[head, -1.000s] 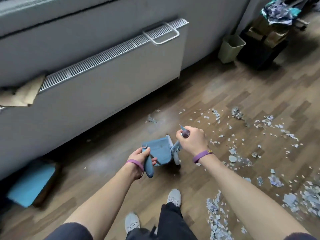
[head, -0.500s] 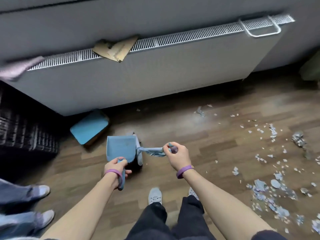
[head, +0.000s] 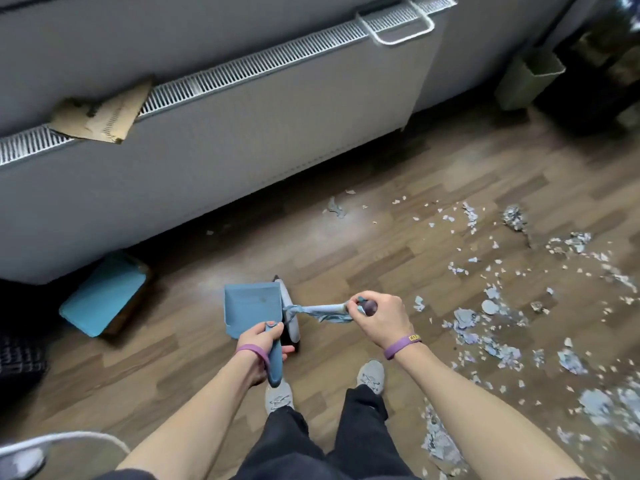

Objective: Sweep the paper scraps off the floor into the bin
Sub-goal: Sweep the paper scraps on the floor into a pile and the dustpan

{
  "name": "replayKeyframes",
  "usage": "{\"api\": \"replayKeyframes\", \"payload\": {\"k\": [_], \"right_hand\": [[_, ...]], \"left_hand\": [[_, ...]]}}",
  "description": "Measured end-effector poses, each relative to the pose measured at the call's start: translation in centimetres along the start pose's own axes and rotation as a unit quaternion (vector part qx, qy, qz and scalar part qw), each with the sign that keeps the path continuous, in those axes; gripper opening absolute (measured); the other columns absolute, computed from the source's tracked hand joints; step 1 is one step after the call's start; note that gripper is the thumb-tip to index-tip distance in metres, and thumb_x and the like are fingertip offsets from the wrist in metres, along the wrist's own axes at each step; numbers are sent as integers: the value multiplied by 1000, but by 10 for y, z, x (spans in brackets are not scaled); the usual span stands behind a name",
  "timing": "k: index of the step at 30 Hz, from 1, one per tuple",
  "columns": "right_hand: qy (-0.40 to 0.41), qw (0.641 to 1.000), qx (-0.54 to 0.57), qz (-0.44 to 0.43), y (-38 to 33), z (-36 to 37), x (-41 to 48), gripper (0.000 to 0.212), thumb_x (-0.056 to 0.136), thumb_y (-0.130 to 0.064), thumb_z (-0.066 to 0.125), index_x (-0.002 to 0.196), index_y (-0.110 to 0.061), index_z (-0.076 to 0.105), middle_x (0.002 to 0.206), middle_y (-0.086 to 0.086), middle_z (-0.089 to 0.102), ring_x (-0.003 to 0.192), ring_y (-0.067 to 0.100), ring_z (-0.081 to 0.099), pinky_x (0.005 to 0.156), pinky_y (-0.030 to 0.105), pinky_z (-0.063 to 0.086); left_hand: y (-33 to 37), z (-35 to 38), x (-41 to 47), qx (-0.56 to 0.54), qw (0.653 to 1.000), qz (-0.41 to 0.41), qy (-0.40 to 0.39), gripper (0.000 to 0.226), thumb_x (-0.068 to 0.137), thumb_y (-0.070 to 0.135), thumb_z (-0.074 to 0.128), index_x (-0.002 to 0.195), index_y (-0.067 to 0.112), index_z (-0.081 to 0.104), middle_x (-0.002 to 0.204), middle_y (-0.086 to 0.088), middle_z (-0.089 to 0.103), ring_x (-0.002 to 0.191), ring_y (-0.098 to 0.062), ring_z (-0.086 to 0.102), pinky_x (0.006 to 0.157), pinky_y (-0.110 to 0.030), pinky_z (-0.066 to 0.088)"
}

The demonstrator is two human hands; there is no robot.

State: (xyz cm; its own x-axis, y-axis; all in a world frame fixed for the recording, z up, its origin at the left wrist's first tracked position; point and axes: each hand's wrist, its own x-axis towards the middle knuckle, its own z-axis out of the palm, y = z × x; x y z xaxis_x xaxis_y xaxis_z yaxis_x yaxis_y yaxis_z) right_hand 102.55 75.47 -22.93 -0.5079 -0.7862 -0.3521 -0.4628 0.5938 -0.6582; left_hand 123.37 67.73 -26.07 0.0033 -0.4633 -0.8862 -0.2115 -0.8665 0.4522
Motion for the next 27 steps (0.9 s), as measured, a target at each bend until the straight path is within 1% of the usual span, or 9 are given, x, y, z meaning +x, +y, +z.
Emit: {"api": "replayKeyframes", "payload": {"k": [5,10,13,15,18,20,21,24,27], "right_hand": [[105,993,-13,48,78,-110,3,21,82,-28,66,72,-10,68,51,3,51,59,27,51,55,29,41],[171,979,-42,104,160,-195,-4,22,85,-27,64,66,-16,61,45,-5,38,57,25,41,55,27,36],[163,978,-40,128,195,-220,-7,11,86,-27,63,80,-18,68,55,-2,54,63,25,51,60,23,37],[149,979,-25,134,209,-228,-3,9,86,-27,64,85,-19,67,63,4,59,69,29,55,63,26,42],[106,984,11,144,219,-232,10,6,84,-22,67,89,-20,67,54,-10,47,67,22,47,68,25,39],[71,989,15,132,213,-228,23,4,85,-18,65,89,-18,67,52,-12,44,67,21,47,68,24,37],[68,990,12,123,204,-223,31,3,85,-18,64,85,-20,66,56,-9,50,69,24,50,66,24,37],[79,993,-20,91,155,-205,64,8,85,-22,61,85,-21,69,82,13,69,85,37,60,66,28,38],[64,994,-70,47,94,-181,90,15,85,-30,60,86,-17,67,89,15,69,92,38,59,67,32,41]], "left_hand": [[-5,139,-19,54,995,-17,-87,12,90,11,63,84,18,54,93,-10,59,49,-27,68,60,-33,51],[-16,262,-39,92,983,-38,-153,14,91,11,61,86,21,53,89,-7,62,52,-23,67,62,-32,51],[-11,302,-51,80,981,-46,-171,9,91,13,61,95,19,55,85,-6,61,67,-26,65,61,-32,51],[-5,315,-51,78,980,-42,-180,18,92,15,60,109,15,55,85,-6,60,67,-25,64,54,-28,51],[7,315,-45,84,981,-27,-170,37,91,18,61,127,11,53,86,-4,61,55,-19,66,44,-22,49],[17,304,-42,91,984,-17,-153,39,91,19,61,128,11,53,88,-4,61,49,-16,66,43,-20,48],[24,296,-41,92,986,-10,-141,39,91,18,61,128,11,53,88,-4,60,47,-15,65,42,-20,48],[46,261,-29,92,992,20,-85,37,90,15,61,125,6,55,82,-6,59,43,-17,62,40,-19,46],[71,212,-15,78,996,41,-9,27,88,11,61,114,6,61,75,-6,57,36,-16,57,36,-18,42]]}}
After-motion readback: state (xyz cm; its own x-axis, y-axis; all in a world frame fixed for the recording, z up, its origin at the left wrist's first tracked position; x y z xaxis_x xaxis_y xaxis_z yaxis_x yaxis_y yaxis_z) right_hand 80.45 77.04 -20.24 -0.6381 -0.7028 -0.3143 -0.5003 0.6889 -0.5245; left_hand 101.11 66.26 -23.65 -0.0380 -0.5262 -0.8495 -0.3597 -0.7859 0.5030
